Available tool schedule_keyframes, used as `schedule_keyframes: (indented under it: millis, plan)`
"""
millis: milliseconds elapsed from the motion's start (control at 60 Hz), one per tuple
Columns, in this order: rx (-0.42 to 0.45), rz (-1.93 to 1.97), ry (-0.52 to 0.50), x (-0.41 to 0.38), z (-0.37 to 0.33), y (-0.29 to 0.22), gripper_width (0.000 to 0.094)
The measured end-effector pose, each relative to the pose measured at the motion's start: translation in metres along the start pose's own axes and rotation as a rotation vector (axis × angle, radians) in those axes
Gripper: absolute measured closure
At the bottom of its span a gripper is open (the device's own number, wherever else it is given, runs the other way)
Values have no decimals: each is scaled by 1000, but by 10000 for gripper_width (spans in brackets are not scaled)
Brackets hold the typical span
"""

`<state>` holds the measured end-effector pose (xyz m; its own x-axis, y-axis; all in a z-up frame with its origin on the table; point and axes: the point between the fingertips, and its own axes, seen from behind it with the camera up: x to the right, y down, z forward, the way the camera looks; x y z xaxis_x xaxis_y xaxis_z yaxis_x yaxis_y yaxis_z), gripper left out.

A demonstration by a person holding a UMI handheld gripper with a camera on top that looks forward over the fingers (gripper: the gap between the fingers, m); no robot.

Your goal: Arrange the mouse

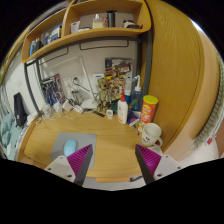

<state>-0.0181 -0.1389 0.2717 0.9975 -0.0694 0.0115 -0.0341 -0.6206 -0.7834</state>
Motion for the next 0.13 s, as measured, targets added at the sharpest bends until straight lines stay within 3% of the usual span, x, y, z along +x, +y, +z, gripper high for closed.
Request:
schedule_keyframes:
  millis: [133]
  plan:
    - [1, 6, -1, 2, 1, 3, 78]
